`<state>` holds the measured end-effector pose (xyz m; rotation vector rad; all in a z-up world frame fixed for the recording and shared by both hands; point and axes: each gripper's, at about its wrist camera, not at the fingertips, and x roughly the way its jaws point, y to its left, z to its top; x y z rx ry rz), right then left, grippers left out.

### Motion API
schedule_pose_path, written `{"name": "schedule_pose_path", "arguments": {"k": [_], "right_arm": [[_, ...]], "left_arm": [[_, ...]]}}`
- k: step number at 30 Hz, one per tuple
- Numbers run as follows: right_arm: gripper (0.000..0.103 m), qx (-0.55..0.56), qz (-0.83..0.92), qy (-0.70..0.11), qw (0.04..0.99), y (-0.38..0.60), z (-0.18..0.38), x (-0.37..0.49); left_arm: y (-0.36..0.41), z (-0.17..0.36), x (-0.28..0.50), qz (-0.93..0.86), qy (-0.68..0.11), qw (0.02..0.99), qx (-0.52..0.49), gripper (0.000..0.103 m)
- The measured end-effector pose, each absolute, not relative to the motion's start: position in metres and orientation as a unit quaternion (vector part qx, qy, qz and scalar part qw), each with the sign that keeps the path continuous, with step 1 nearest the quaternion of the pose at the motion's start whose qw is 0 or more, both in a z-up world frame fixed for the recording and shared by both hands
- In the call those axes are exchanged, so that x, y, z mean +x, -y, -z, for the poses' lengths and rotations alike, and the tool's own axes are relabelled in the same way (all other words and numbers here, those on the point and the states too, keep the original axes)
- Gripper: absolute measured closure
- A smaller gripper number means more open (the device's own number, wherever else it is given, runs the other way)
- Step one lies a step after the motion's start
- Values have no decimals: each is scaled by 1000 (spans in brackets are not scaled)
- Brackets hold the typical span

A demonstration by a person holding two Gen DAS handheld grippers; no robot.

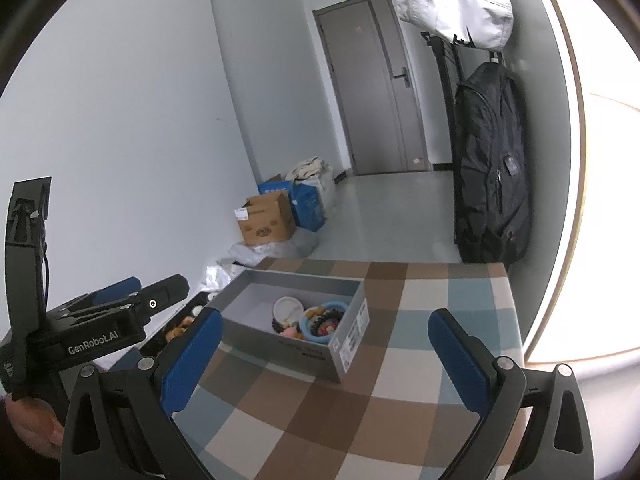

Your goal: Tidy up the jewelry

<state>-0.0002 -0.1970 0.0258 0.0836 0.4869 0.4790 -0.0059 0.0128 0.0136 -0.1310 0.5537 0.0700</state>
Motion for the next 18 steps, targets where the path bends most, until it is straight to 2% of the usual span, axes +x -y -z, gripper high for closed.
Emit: {"name": "schedule_pose_path", "arguments": {"k": [18], "right_arm": [[0,38,-233,-246,940,196,-24,1]], "left_arm": [[-12,-12,-6,-27,-273,959,-70,12]]}}
